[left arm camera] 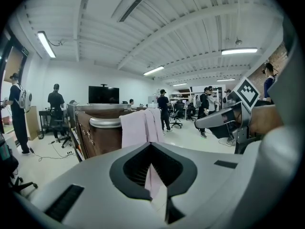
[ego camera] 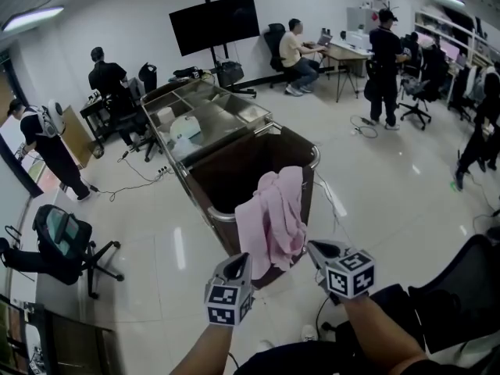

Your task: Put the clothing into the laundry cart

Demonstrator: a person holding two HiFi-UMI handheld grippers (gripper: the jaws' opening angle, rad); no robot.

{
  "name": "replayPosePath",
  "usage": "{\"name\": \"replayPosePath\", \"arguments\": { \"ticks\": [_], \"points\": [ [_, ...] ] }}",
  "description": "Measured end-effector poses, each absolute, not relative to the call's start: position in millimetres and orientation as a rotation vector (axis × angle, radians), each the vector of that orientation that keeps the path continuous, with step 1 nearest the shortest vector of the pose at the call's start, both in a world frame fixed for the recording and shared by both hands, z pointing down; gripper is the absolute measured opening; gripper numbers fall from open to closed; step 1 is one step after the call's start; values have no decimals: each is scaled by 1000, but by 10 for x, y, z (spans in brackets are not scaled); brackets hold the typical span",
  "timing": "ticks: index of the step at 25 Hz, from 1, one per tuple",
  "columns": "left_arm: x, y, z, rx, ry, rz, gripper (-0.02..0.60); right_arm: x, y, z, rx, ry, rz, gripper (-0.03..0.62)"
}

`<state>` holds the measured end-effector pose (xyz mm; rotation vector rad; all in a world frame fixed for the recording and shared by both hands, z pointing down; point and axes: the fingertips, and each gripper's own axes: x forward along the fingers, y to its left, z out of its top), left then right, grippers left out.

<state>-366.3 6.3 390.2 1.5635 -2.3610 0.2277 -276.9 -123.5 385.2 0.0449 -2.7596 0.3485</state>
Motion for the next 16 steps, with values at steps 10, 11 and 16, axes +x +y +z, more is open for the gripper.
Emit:
{"name": "replayPosePath", "arguments": {
  "ticks": [10, 11, 16],
  "points": [
    [-3632, -13, 3821, 1547, -2376, 252, 0, -2797, -1217, 3835, -6, -2766, 338, 2],
    [-3638, -15, 3813, 1545, -2379, 253, 0, -2800, -1221, 3830, -7, -2767, 338, 2],
    [-3656, -36, 3767, 1544, -2386, 266, 0, -2803, -1255, 3810, -3, -2769, 346, 1]
  ]
}}
